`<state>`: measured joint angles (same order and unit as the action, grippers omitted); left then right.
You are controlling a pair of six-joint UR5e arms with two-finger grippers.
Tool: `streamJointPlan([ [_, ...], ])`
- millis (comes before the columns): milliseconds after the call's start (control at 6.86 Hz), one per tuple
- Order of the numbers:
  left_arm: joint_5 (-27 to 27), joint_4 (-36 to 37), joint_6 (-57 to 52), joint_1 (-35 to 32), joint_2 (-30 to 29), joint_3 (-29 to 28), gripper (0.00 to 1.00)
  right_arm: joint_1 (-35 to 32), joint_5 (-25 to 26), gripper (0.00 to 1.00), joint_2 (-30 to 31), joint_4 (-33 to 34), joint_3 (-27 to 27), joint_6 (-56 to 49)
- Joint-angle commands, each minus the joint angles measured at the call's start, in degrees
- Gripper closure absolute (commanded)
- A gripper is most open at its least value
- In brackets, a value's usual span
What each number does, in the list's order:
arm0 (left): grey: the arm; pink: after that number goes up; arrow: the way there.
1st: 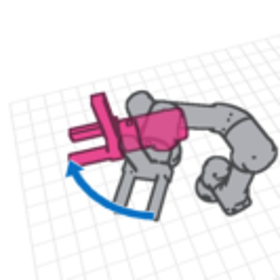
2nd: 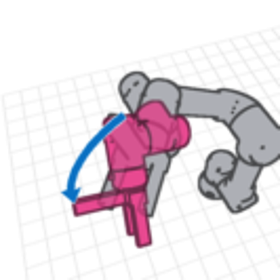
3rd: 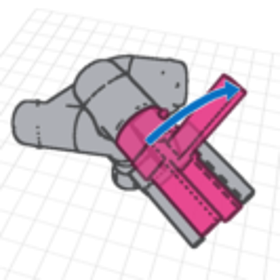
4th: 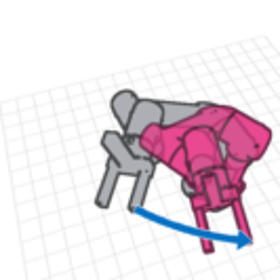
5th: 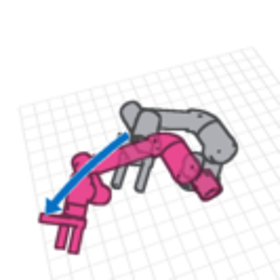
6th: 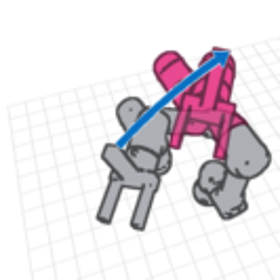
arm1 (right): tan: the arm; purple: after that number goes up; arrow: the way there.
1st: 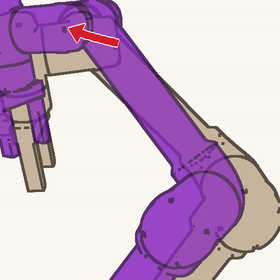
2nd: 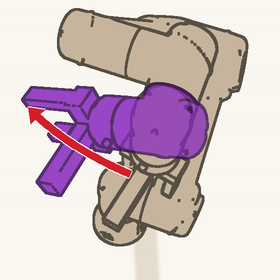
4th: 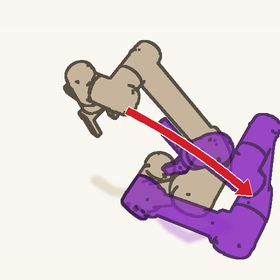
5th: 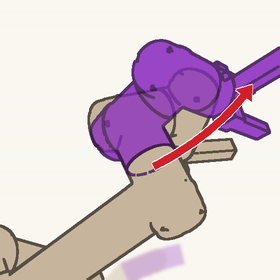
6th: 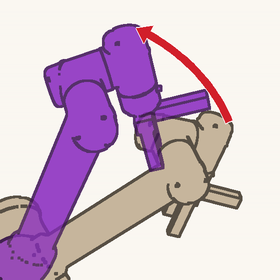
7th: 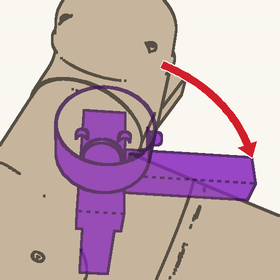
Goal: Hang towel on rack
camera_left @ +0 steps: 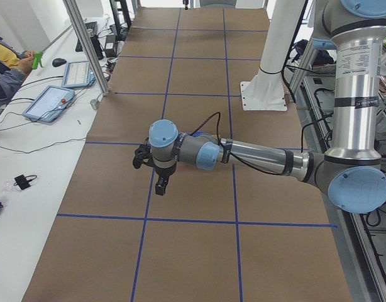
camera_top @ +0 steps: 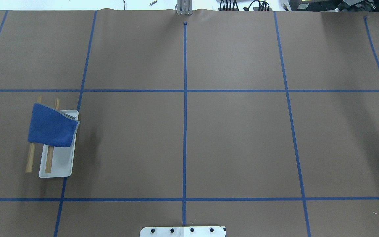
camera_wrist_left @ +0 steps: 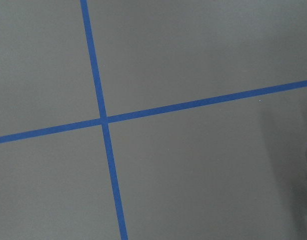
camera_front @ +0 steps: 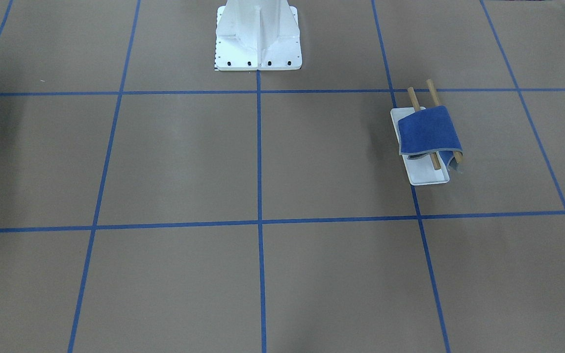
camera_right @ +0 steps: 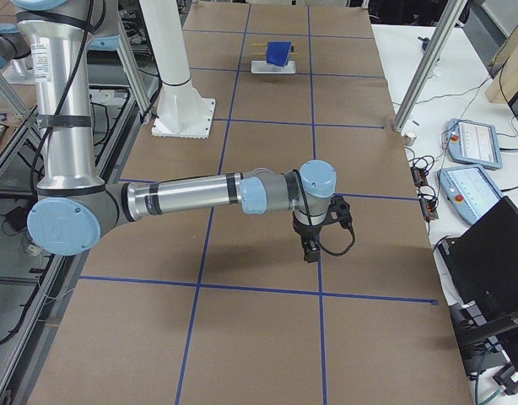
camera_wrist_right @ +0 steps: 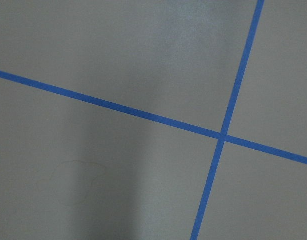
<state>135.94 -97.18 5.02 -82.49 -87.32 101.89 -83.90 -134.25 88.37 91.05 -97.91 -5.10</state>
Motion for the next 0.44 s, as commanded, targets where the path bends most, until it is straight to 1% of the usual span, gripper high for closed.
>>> streamJointPlan([
  [0,0.11,-0.03,0.08,0.05,-0.04,0.42,0.02,-0.03,-0.13,0.0,-0.13,-0.08,-0.09,0.0],
  [291,0.2,-0.12,0.08,0.05,-0.04,0.94,0.02,-0.03,-0.48,0.0,-0.13,-0.08,-0.18,0.0],
])
